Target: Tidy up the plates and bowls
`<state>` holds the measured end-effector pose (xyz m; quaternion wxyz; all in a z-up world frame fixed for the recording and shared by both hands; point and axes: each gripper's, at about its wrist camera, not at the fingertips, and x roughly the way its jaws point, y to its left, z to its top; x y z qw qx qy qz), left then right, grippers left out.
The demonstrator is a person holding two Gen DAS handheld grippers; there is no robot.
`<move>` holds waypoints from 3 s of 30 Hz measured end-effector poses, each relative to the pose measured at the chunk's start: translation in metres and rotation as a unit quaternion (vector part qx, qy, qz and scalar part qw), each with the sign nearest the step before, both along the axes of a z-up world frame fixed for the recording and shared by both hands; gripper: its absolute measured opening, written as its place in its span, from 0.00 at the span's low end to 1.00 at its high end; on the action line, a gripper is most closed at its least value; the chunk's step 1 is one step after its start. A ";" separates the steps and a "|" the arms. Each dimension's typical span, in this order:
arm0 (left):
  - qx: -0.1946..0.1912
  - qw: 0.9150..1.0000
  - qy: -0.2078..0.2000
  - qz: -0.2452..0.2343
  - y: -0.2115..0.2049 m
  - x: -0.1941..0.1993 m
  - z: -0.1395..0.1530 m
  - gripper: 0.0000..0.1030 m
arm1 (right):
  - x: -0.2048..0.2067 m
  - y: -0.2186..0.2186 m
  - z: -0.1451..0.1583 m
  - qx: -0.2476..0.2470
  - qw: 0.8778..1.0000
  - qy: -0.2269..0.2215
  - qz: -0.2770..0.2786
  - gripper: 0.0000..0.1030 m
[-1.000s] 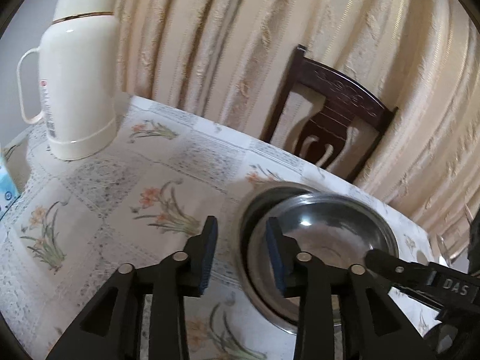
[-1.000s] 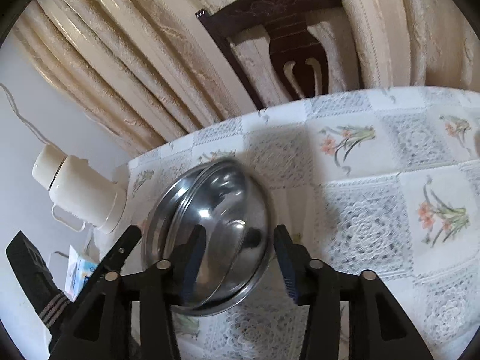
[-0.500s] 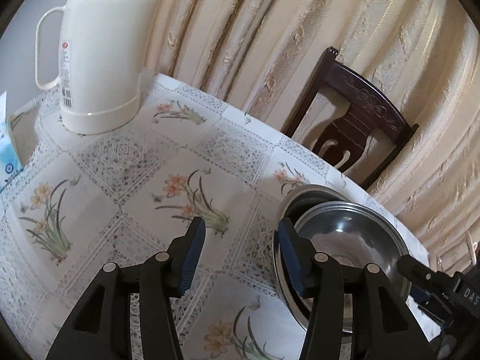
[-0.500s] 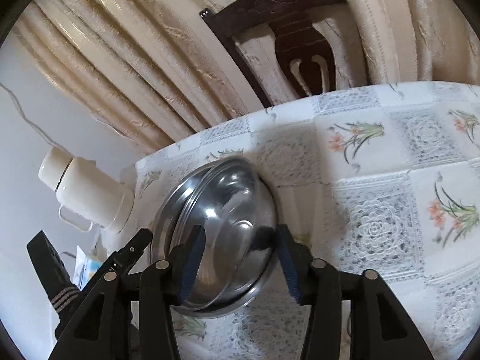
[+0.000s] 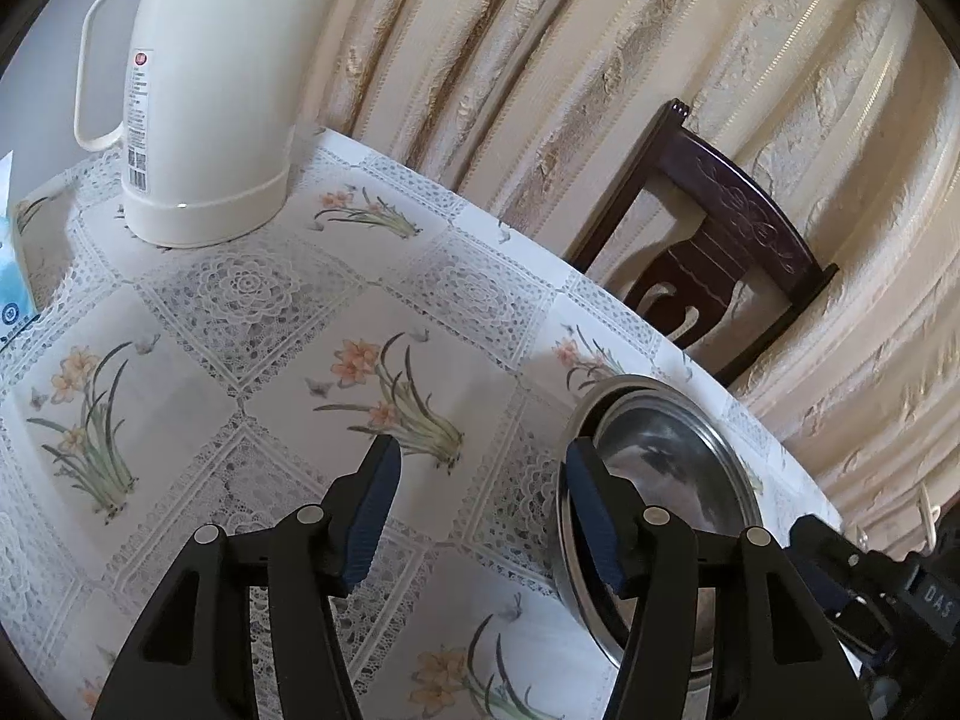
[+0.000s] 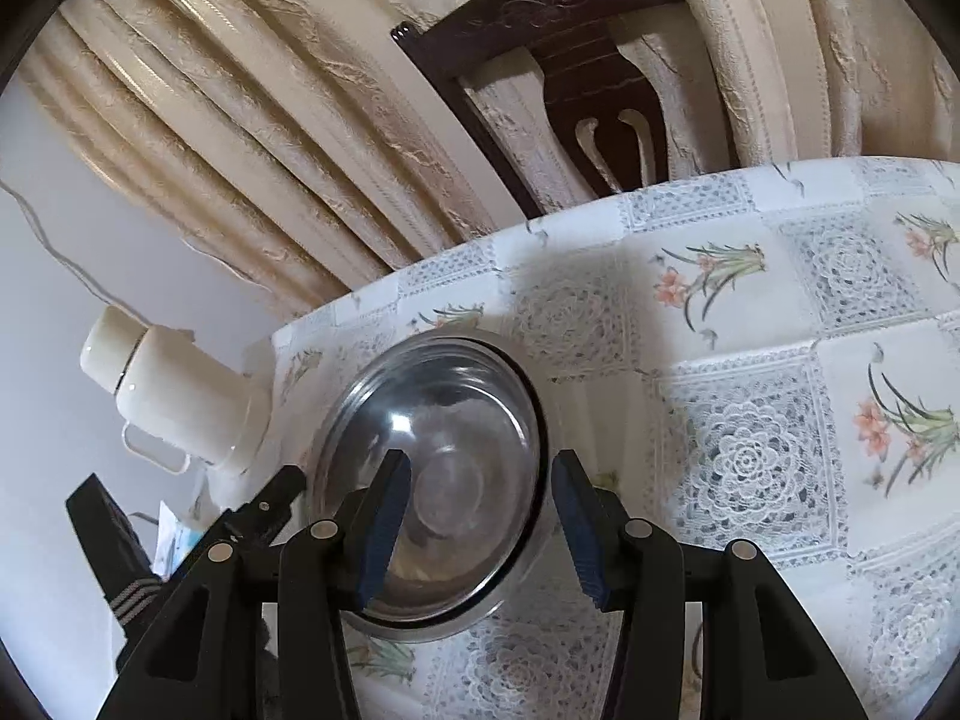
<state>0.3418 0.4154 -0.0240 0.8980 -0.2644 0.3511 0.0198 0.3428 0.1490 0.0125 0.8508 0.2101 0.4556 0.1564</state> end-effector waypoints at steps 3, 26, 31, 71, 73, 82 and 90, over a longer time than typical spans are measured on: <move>0.001 1.000 0.000 -0.002 -0.001 0.001 -0.001 0.57 | 0.000 -0.007 -0.003 -0.012 1.000 0.005 -0.023 0.51; -0.033 0.999 -0.010 -0.006 0.000 0.002 -0.004 0.57 | 0.013 -0.003 -0.037 0.003 0.997 0.072 0.000 0.33; -0.047 0.998 -0.014 -0.025 -0.006 0.003 -0.004 0.57 | 0.013 0.003 -0.037 0.000 0.997 0.071 0.017 0.26; 0.006 0.970 -0.016 -0.244 -0.151 -0.018 0.002 0.54 | -0.057 -0.095 -0.011 -0.040 0.997 0.062 -0.019 0.20; 0.007 0.967 -0.016 -0.254 -0.158 -0.020 0.002 0.54 | -0.065 -0.102 -0.011 -0.038 0.997 0.063 -0.023 0.21; 0.022 0.955 -0.012 -0.294 -0.190 -0.033 0.000 0.54 | -0.083 -0.133 -0.020 -0.018 0.996 0.080 -0.048 0.21; 0.027 0.950 -0.007 -0.312 -0.202 -0.038 -0.003 0.54 | -0.092 -0.143 -0.024 -0.006 0.995 0.084 -0.053 0.21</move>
